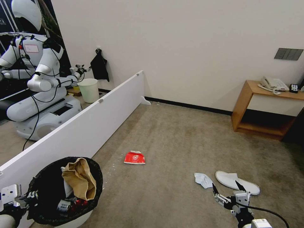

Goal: Pick up the trash bin, then pick up the garbage from the floor and place it into the trash bin.

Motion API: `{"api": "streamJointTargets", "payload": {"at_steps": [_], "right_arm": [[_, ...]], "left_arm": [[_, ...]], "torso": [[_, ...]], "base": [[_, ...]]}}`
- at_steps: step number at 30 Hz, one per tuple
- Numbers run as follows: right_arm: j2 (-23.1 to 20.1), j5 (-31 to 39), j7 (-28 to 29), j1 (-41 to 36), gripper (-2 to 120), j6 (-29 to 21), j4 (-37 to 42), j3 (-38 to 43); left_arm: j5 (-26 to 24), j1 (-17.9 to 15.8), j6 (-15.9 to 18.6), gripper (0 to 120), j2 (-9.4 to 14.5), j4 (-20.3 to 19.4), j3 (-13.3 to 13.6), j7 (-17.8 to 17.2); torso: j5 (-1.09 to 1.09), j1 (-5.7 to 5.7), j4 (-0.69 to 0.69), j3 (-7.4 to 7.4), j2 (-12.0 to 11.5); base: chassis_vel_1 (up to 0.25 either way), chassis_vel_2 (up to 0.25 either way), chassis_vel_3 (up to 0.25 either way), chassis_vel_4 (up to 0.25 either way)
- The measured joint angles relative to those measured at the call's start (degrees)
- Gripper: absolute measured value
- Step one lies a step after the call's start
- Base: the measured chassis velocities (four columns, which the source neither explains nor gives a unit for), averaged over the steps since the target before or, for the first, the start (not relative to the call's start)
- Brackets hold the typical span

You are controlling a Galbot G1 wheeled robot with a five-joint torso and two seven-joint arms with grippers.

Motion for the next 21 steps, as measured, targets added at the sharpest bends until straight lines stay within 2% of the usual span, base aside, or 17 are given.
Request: {"api": "streamJointTargets", "payload": {"at_steps": [6,21], "right_arm": [[0.1,-0.1,-0.6,0.0,100,1.0,-0.5,0.0],[-0.2,-0.2,-1.1,0.4,100,1.6,-1.2,-0.7]], "left_arm": [[-1.3,0.7,0.8,4,-0.2,-1.1,0.5,-0.5],[-3.9,1.4,0.9,4,0.2,-3.7,3.7,-1.6]], "torso": [[0.0,0.0,-0.01,0.0,0.0],[0.0,0.0,0.0,0.0,0.0]], "base": [[0.0,0.0,0.0,0.0],[0.0,0.0,0.0,0.0]]}}
